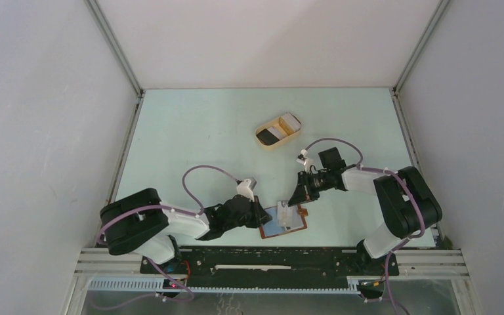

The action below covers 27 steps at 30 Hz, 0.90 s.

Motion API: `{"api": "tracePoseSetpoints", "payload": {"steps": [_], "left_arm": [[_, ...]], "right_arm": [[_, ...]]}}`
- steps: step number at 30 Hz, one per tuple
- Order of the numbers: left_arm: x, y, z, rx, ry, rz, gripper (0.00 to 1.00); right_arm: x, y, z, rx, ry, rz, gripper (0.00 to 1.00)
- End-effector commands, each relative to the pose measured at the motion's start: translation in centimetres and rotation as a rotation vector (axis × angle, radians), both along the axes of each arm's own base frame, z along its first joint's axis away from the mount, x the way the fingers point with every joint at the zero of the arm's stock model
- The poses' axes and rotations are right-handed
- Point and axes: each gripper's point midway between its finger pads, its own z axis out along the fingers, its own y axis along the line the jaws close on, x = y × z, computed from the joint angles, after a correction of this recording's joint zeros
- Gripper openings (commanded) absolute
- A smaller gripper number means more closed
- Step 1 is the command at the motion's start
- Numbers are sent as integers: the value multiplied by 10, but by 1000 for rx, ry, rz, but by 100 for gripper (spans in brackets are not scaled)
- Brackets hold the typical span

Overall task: Put the credit cards into the card holder
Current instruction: Insert the credit card into the card holder.

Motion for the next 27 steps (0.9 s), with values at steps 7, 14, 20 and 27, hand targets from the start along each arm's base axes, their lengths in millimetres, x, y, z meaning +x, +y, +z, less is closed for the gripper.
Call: {"api": "tracePoseSetpoints", "payload": {"steps": [7,14,20,27], "left_arm": [[7,4,20,10,-73,9,16],[-2,16,30,-36,-54,19,39],[-12,23,21,-36,7,24,48],[-18,24,7,-6,60,35,49]], "right_arm": [[-6,0,-14,-53,21,0,0],[-8,1,-15,-49,32,6,0],[-12,3,-15,-40,47,17,0],[-13,4,-14,-31,53,25,0]]}}
